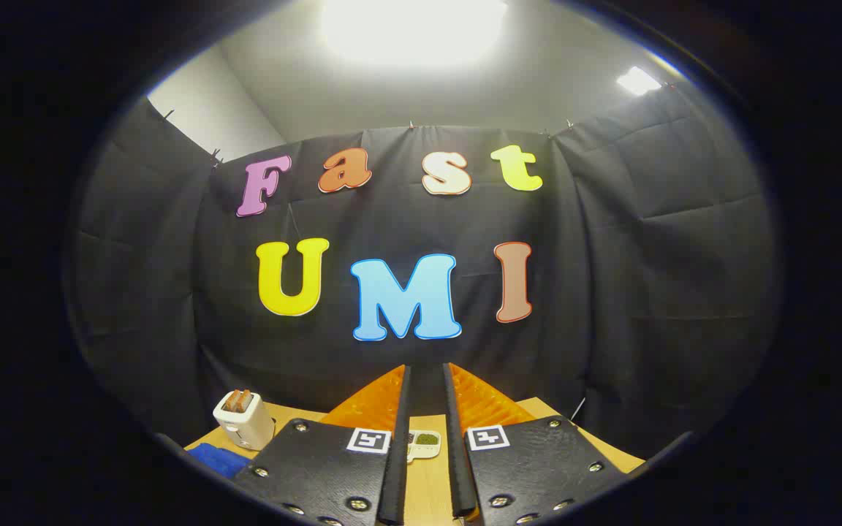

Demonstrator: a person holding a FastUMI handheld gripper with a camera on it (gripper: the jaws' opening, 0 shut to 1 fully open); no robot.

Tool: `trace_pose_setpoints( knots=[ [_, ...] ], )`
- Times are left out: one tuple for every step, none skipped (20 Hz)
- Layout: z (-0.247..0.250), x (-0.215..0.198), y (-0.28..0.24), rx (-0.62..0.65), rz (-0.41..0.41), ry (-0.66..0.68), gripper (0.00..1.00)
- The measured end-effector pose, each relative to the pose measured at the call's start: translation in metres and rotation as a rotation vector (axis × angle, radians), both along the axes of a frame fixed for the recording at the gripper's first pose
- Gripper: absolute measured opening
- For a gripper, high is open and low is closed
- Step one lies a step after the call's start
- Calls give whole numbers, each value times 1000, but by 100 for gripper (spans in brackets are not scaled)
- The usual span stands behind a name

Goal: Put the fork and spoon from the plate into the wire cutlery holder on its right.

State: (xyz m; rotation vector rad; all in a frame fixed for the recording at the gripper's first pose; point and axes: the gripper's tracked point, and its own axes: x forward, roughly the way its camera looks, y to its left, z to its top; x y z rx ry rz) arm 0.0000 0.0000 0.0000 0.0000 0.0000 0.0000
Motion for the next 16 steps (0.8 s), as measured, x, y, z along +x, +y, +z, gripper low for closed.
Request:
trace_pose_setpoints(
  knots=[
    [-3,2,3,4,6,4,24],
    [-3,2,4,7,9,6,24],
    [-6,2,5,12,14,10,24],
    [-6,2,6,18,18,11,24],
    [-7,2,7,24,19,12,24],
    [-7,2,7,30,21,11,24],
    [-8,1,9,34,26,9,24],
    [-8,1,10,34,27,9,24],
    [-8,1,10,33,28,9,24],
    [-8,1,13,36,33,9,24],
    [-9,0,15,39,39,10,24],
    [-9,1,17,40,43,14,24],
    [-11,1,18,39,47,19,24],
    [-11,2,19,38,51,23,24],
    [-12,1,20,36,55,25,24],
    [-11,1,22,34,59,29,24]
  ],
)
